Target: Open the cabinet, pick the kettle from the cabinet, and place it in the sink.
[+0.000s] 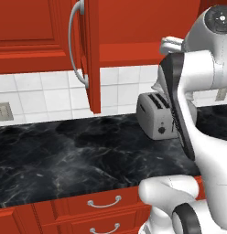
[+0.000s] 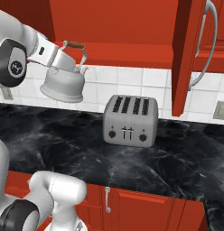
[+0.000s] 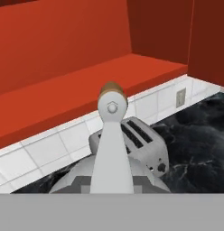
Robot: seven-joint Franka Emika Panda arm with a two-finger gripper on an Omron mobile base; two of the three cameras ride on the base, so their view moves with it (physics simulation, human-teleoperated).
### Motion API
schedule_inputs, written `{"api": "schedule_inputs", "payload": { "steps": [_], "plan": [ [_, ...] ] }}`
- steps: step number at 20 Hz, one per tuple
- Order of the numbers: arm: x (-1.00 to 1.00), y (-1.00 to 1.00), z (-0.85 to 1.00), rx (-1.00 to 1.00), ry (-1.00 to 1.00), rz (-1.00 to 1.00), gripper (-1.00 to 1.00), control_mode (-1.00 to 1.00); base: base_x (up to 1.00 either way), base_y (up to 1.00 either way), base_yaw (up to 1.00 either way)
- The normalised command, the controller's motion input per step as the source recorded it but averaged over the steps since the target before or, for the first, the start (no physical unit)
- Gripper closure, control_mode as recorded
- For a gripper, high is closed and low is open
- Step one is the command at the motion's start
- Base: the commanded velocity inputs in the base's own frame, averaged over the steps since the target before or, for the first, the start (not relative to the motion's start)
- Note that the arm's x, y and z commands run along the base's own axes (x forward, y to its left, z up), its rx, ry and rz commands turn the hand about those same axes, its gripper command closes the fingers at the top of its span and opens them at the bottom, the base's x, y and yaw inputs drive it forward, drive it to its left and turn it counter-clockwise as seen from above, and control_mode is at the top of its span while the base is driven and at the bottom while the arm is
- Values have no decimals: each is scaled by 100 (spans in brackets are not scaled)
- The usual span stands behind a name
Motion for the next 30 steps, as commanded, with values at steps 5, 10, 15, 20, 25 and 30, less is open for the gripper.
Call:
{"api": "schedule_inputs", "payload": {
  "steps": [5,10,15,20,25,30],
  "plan": [
    [-15,2,-55,1,-2,7,100,-100,0,0,0],
    [-4,5,-39,0,0,7,100,-100,0,0,0],
    [2,11,-38,0,0,6,100,-100,0,0,0],
    [11,26,-31,-6,0,0,100,-100,0,0,0],
    [13,26,-29,-8,0,0,100,-100,0,0,0],
    [13,15,-20,-2,0,0,100,-100,0,0,0]
  ]
}}
